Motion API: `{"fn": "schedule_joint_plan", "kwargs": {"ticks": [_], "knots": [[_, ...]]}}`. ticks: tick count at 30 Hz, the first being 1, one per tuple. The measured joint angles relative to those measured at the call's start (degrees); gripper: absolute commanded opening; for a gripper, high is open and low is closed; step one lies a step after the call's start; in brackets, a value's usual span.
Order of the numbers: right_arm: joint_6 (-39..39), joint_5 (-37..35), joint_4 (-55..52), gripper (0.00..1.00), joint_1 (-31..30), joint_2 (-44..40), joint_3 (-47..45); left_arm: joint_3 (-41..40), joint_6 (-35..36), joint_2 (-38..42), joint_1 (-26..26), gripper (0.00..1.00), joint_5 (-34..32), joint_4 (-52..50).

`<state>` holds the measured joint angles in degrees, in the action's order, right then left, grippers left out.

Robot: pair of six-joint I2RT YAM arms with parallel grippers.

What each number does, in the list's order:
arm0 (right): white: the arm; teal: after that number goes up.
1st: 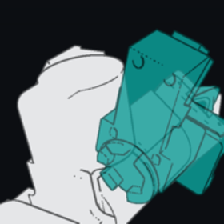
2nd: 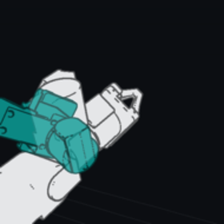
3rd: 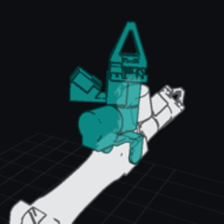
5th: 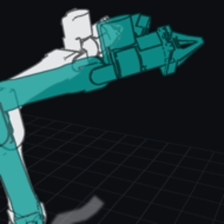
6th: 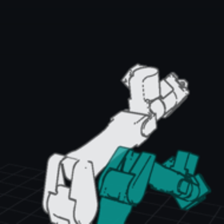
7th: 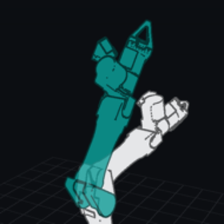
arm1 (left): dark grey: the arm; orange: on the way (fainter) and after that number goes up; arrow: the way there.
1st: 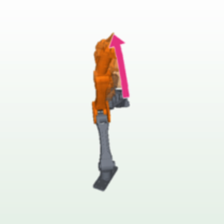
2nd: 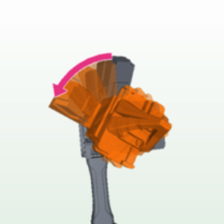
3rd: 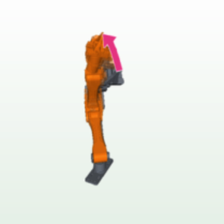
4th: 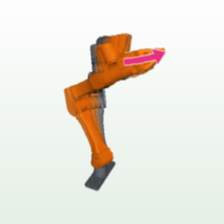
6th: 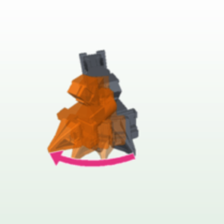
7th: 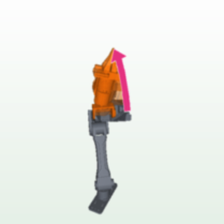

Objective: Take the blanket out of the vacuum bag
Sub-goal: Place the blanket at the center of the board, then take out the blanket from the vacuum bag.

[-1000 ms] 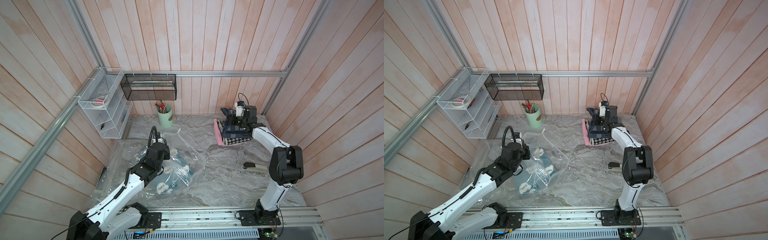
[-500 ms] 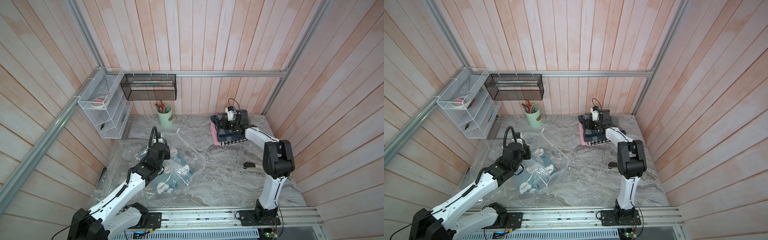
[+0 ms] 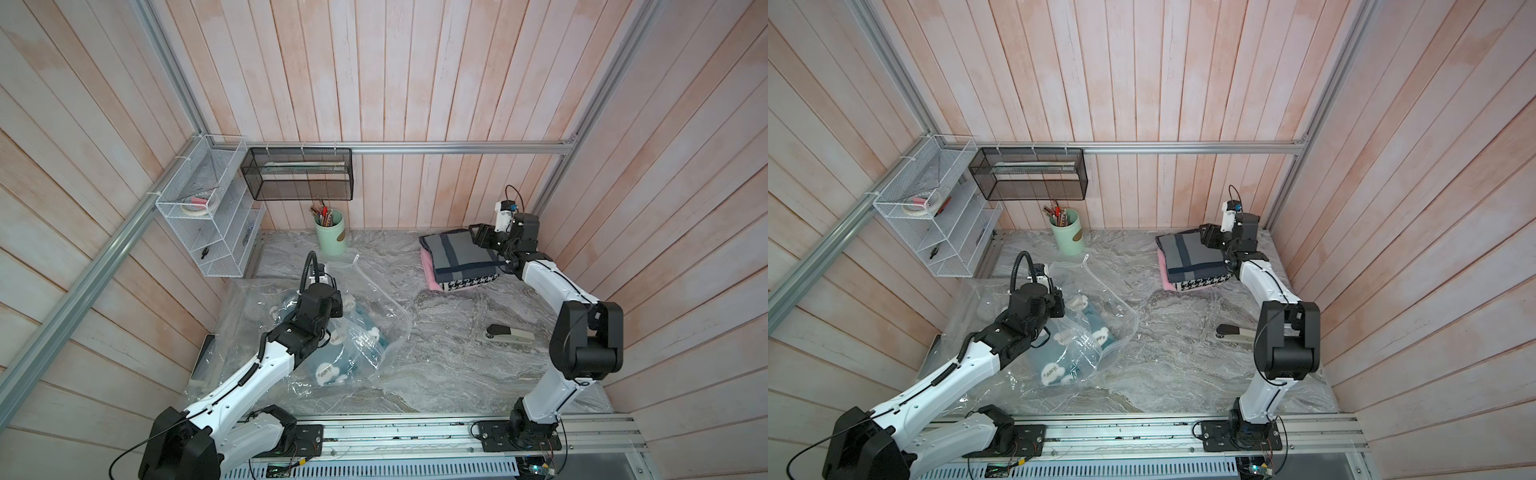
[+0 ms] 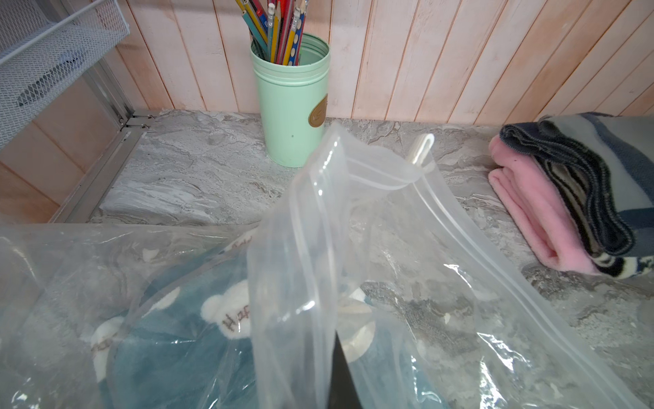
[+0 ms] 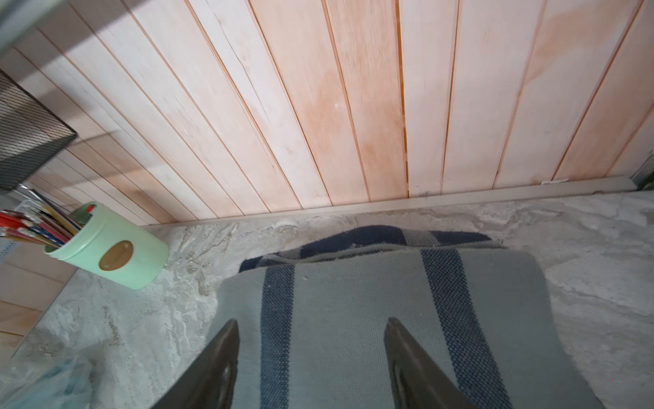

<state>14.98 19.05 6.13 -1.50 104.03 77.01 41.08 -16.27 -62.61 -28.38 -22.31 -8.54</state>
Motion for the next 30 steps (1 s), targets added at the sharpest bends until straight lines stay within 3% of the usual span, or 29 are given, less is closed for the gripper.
{"fn": "schedule_joint_plan", "kwargs": {"ticks": [6, 11, 19, 22, 26, 30], "knots": [[0.02, -0.31, -5.2, 0.63, -3.37, 9.77, -0.26, 0.07, -0.52, -0.13, 0.0, 0.0, 1.16, -0.04], [-0.42, -2.14, -5.11, 0.62, -4.0, 8.04, -0.81, 1.2, 0.22, 0.04, 0.11, 0.0, 7.23, 0.55], [-1.55, -9.49, -4.59, 0.65, -7.91, -15.65, -8.85, 4.42, 2.16, 1.25, 0.11, 0.0, 21.22, 2.12], [-0.22, -7.19, -2.95, 0.65, -8.17, -25.7, -12.35, 4.46, 1.9, 1.38, 0.11, 0.0, 25.35, 2.1], [5.01, -1.36, 0.81, 0.65, -9.7, -38.58, -25.94, 3.87, 1.01, 2.1, 0.11, 0.0, 29.27, 2.21], [11.87, 2.03, 2.19, 0.65, -18.27, -46.27, -40.83, 1.22, -0.28, 4.96, 0.11, 0.0, 31.1, 2.58]]}}
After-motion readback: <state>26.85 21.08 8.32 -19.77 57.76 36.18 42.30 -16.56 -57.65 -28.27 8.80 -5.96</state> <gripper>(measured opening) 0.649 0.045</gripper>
